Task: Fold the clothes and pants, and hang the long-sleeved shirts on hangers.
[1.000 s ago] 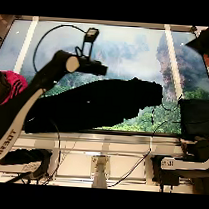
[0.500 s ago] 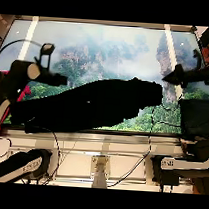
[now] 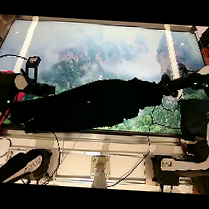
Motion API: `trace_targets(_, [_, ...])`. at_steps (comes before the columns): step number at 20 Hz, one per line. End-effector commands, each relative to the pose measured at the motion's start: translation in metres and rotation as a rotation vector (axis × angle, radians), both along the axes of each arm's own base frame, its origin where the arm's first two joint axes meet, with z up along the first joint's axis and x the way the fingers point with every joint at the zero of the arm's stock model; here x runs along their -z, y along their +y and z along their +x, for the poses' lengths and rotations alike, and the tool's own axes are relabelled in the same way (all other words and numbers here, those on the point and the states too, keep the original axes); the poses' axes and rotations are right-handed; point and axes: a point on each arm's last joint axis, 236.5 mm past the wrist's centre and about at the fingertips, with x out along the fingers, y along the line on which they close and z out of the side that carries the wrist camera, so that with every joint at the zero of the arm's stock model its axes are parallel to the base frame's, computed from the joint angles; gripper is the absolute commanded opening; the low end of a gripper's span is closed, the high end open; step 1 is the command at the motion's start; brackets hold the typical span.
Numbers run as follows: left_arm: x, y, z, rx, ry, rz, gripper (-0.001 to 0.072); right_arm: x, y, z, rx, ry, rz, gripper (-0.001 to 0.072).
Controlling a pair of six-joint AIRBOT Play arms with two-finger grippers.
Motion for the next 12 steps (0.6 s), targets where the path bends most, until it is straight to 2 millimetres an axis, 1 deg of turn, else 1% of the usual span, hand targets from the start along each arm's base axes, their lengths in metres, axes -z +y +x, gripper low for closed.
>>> trace_targets(1, [0.000,-0.001,0.000,-0.012,-0.004,-0.019,0.0006,0.004,0.026,0.005,-0.049,-0.024,-0.028,0.0288])
trace_targets(2, [0.000,-0.001,0.000,-0.016,-0.004,-0.020,0.0006,0.004,0.029,0.005,-0.063,-0.028,-0.037,0.0362])
trace_targets(3, [0.000,-0.001,0.000,-0.016,-0.004,-0.020,0.0006,0.003,0.029,0.005,-0.065,-0.027,-0.037,0.0469])
trace_targets(4, [0.000,-0.001,0.000,-0.016,-0.004,-0.020,0.0006,0.002,0.028,0.005,-0.064,-0.027,-0.038,0.0487])
trace_targets(6, [0.000,-0.001,0.000,-0.016,-0.004,-0.020,0.0006,0.003,0.027,0.006,-0.060,-0.033,-0.041,0.0485])
trace_targets(7, [0.000,-0.001,0.000,-0.016,-0.004,-0.020,0.0006,0.003,0.028,0.009,-0.054,-0.040,-0.044,0.0465])
trace_targets(8, [0.000,-0.001,0.000,-0.016,-0.004,-0.020,0.0006,0.003,0.029,0.011,-0.051,-0.048,-0.047,0.0403])
trace_targets(9, [0.000,-0.002,0.000,-0.016,-0.003,-0.021,0.0007,0.004,0.028,0.015,-0.043,-0.063,-0.054,0.0301])
trace_targets(10, [0.000,-0.002,0.000,-0.016,-0.003,-0.021,0.0007,0.003,0.029,0.020,-0.034,-0.083,-0.060,0.0242])
trace_targets(11, [0.000,-0.003,0.000,-0.019,-0.004,-0.027,0.0006,0.003,0.030,0.028,-0.020,-0.111,-0.067,0.0242])
trace_targets(12, [0.000,-0.006,0.002,-0.042,-0.007,-0.054,0.0006,0.002,0.031,0.036,0.001,-0.134,-0.074,0.0191])
